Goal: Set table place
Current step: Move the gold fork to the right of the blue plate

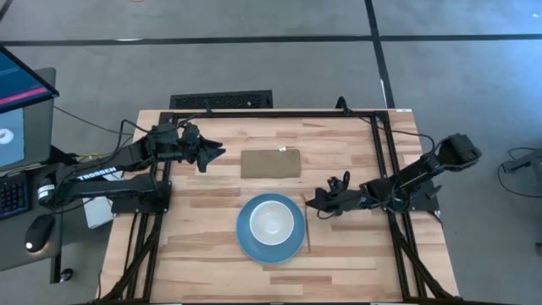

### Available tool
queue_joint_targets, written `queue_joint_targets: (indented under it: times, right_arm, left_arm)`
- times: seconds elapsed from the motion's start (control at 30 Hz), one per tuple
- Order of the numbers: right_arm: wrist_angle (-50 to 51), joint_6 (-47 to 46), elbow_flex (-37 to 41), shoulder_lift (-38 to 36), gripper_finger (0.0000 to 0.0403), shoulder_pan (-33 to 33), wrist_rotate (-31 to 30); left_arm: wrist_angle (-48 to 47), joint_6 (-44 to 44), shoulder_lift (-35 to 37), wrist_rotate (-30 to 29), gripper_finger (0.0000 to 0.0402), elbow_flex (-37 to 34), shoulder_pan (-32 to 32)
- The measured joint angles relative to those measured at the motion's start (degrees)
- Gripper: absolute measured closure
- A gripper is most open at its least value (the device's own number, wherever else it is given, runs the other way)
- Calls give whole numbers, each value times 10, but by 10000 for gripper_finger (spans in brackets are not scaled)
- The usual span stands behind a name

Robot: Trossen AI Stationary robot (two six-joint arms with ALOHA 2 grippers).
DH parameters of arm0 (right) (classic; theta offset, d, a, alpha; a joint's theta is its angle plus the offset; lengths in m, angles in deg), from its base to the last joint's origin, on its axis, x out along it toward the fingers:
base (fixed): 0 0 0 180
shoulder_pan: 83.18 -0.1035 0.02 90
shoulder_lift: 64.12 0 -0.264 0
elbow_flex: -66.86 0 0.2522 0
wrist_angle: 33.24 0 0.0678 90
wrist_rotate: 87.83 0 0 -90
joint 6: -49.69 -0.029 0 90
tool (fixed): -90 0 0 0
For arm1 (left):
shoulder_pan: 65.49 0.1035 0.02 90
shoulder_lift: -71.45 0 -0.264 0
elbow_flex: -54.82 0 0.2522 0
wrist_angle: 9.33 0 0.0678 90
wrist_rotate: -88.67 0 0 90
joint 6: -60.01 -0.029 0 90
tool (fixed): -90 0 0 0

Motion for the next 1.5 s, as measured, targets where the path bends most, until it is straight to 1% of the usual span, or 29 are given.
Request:
queue_joint_targets:
  times: [0.13, 0.2, 0.27, 0.4, 0.47, 0.53, 0.63, 0.73, 0.9, 0.97, 1.17, 1.23, 1.3, 1.5]
  right_arm:
    - [14, 57, -19, 0, 296, 32, 37]
    - [48, 87, -39, 0, 296, 47, 59]
    - [109, 112, -64, -1, 296, 60, 80]
    - [286, 131, -123, -1, 301, 79, 120]
    - [361, 141, -152, -1, 307, 83, 124]
    - [410, 153, -176, -1, 313, 84, 124]
    - [422, 165, -200, -1, 319, 84, 124]
    - [408, 166, -216, -1, 321, 84, 124]
    - [379, 173, -219, -2, 321, 92, 128]
    - [383, 196, -219, -2, 321, 96, 127]
    - [400, 186, -219, -2, 321, 95, 128]
    - [424, 174, -219, -2, 321, 95, 128]
    - [469, 170, -228, -2, 321, 95, 128]
    - [616, 194, -296, -2, 321, 99, 112]
  left_arm:
    - [0, 0, 0, 0, 233, 0, 0]
    - [0, 0, 0, 0, 233, 0, 0]
    - [0, 0, 0, 0, 233, 0, 0]
    - [0, 0, 0, 0, 233, 0, 0]
    - [0, 0, 0, 0, 233, 0, 0]
    - [0, 0, 0, 0, 233, 0, 0]
    - [0, 0, 0, 0, 233, 0, 0]
    - [0, -2, 0, 0, 233, 0, 0]
    - [0, -8, 0, 0, 233, 0, 0]
    - [0, -8, 0, 0, 233, 0, 0]
    - [-1, -8, 0, 0, 233, 0, 0]
    - [-1, -8, 0, 0, 233, 0, 0]
    - [-1, -10, 0, 0, 233, 0, 0]
    - [-1, -10, 0, 0, 233, 0, 0]
